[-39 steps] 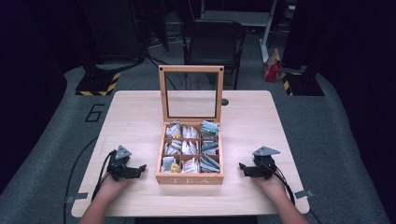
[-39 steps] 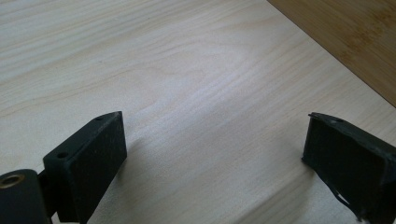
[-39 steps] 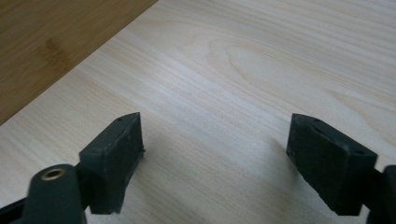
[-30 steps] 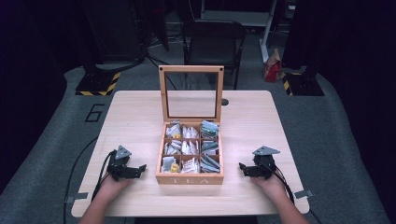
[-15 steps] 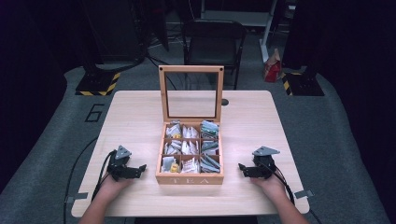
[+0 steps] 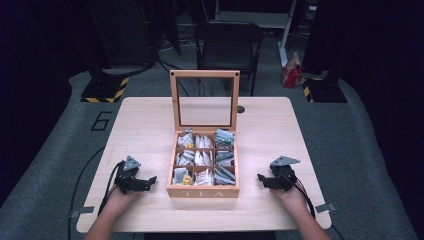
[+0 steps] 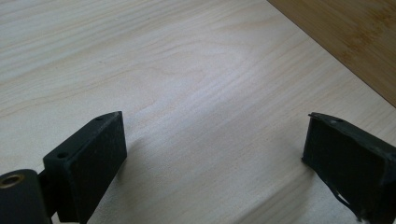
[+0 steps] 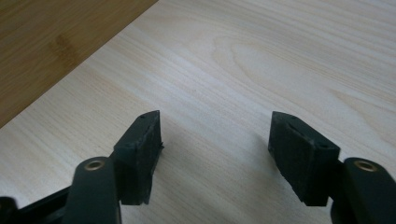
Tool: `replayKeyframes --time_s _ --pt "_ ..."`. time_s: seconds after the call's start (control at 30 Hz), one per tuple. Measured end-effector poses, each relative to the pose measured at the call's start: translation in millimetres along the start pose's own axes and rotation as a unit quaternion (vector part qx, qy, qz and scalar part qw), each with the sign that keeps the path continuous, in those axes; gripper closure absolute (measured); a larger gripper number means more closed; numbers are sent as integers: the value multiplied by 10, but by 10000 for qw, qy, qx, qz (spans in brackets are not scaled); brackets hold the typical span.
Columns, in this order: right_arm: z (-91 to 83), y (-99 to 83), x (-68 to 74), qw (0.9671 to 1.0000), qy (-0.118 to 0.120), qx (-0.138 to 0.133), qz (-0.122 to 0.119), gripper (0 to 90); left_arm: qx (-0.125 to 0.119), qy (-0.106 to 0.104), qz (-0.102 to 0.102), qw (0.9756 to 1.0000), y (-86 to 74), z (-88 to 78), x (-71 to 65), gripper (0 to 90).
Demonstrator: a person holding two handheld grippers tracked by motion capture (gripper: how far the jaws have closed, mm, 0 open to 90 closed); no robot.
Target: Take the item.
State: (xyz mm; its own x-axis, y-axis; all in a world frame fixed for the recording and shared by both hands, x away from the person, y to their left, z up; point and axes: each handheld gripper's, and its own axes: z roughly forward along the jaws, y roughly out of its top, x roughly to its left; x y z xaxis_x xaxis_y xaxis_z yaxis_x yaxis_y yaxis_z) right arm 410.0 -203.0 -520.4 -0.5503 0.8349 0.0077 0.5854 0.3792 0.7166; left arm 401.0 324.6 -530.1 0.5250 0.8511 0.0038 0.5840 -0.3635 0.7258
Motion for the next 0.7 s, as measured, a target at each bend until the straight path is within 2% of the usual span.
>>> replayKeyframes --time_s 0.07,0.1,0.17,0.2,0.27,0.5,0.53,0.7 --pt "-20 12 0 9999 -53 85 -112 370 0 1 0 10000 0 0 0 57" --pt "-24 21 21 9999 -94 58 -40 375 -2 1 1 10000 0 0 0 57" --pt "-48 35 15 9998 -63 81 -156 377 1 0 1 10000 0 0 0 57" --pt "-50 41 30 9999 -79 28 -87 379 0 0 1 10000 0 0 0 57" --pt "-70 48 39 9999 -47 41 -102 387 1 0 2 10000 0 0 0 57" --pt "-184 118 108 9996 15 -109 -255 424 -1 0 0 10000 0 0 0 57" --pt "-185 122 115 9996 -27 -155 -242 425 -1 0 0 10000 0 0 0 57" --pt "-237 146 125 9996 79 -233 -169 441 -1 0 0 10000 0 0 0 57"
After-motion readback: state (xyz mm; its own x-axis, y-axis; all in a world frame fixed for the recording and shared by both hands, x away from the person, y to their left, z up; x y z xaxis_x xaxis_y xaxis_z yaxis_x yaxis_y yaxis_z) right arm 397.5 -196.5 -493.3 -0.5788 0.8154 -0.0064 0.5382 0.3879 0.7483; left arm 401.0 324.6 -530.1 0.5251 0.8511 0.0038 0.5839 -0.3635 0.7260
